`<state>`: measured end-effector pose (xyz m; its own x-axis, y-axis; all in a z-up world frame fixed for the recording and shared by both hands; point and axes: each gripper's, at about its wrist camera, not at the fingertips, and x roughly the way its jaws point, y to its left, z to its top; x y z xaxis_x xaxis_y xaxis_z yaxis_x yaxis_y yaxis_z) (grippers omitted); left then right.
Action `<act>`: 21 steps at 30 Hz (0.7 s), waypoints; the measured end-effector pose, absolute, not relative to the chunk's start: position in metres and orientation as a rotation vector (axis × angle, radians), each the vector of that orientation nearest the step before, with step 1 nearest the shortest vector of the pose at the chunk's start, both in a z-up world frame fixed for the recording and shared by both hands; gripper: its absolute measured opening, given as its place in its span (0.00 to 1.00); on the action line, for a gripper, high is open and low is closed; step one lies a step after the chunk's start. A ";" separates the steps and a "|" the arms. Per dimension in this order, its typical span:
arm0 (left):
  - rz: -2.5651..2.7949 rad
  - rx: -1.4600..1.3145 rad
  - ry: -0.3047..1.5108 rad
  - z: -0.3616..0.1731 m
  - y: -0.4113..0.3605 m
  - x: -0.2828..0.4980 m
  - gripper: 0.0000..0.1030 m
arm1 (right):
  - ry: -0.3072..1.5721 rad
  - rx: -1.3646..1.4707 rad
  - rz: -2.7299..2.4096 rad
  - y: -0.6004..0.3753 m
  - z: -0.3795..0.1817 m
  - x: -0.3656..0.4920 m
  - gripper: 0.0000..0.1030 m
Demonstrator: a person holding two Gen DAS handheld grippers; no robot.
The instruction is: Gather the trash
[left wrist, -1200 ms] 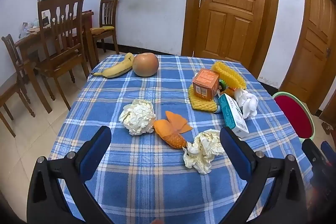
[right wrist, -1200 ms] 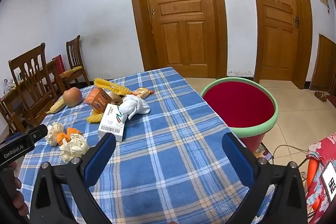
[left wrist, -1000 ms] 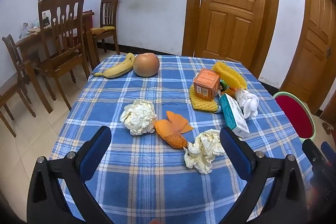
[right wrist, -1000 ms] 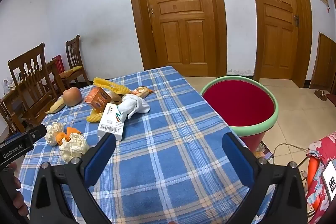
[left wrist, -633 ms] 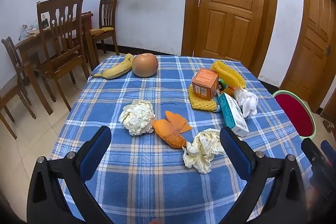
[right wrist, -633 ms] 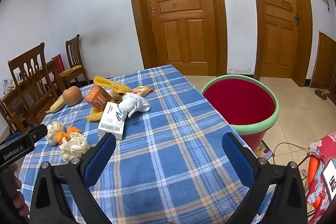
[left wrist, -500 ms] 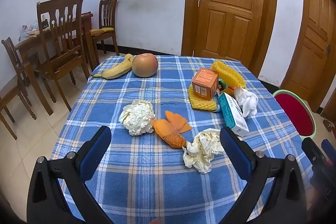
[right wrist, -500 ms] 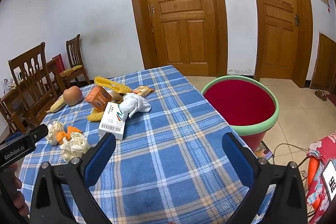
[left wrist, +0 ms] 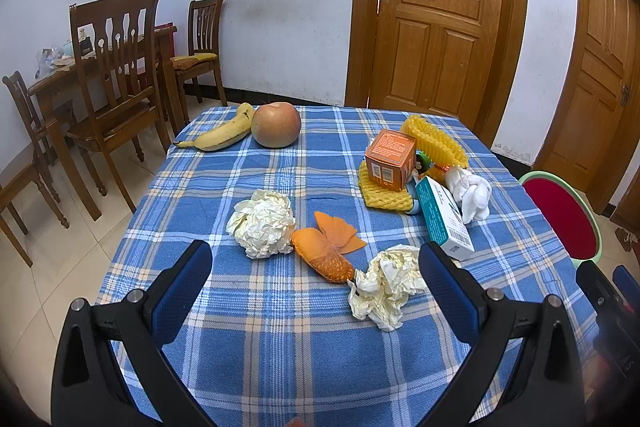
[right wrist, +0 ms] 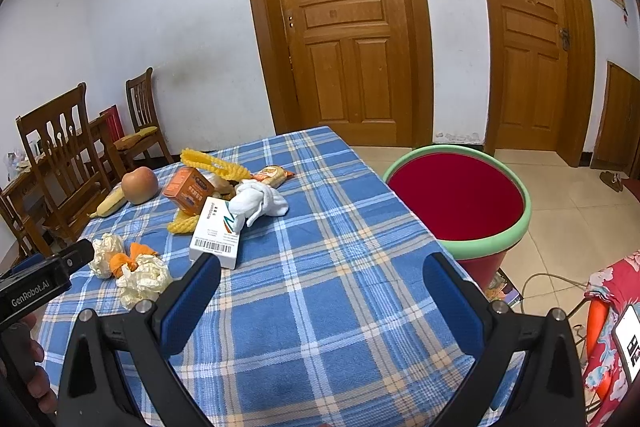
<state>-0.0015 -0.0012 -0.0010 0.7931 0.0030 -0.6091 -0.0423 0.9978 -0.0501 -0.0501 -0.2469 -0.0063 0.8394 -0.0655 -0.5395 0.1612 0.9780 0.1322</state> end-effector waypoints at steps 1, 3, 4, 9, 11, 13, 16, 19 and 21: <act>0.024 -0.063 0.654 -0.001 -0.001 -0.002 0.99 | 0.562 0.175 -0.121 -0.247 -0.006 -0.050 1.00; 0.025 -0.063 0.654 -0.001 -0.001 -0.002 0.99 | 0.563 0.176 -0.120 -0.246 -0.006 -0.050 1.00; 0.025 -0.063 0.654 -0.001 -0.001 -0.002 0.99 | 0.563 0.175 -0.121 -0.246 -0.006 -0.050 1.00; 0.025 -0.065 0.654 -0.001 -0.001 -0.002 0.99 | 0.564 0.177 -0.121 -0.246 -0.006 -0.050 1.00; 0.024 -0.065 0.654 -0.001 -0.001 -0.002 0.99 | 0.563 0.177 -0.121 -0.246 -0.006 -0.050 1.00; 0.024 -0.064 0.654 -0.001 -0.001 -0.002 0.99 | 0.564 0.177 -0.121 -0.246 -0.006 -0.050 1.00; 0.023 -0.063 0.653 0.000 -0.001 -0.002 0.99 | 0.563 0.177 -0.121 -0.246 -0.006 -0.050 1.00; 0.023 -0.063 0.652 0.000 -0.001 -0.002 0.99 | 0.561 0.179 -0.120 -0.247 -0.006 -0.050 1.00; 0.022 -0.062 0.652 0.001 -0.001 -0.002 0.99 | 0.560 0.181 -0.121 -0.246 -0.005 -0.050 1.00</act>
<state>-0.0025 -0.0012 0.0005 0.7945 0.0015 -0.6072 -0.0403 0.9979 -0.0502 -0.0504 -0.2463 -0.0050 0.8410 -0.0647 -0.5372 0.1632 0.9769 0.1379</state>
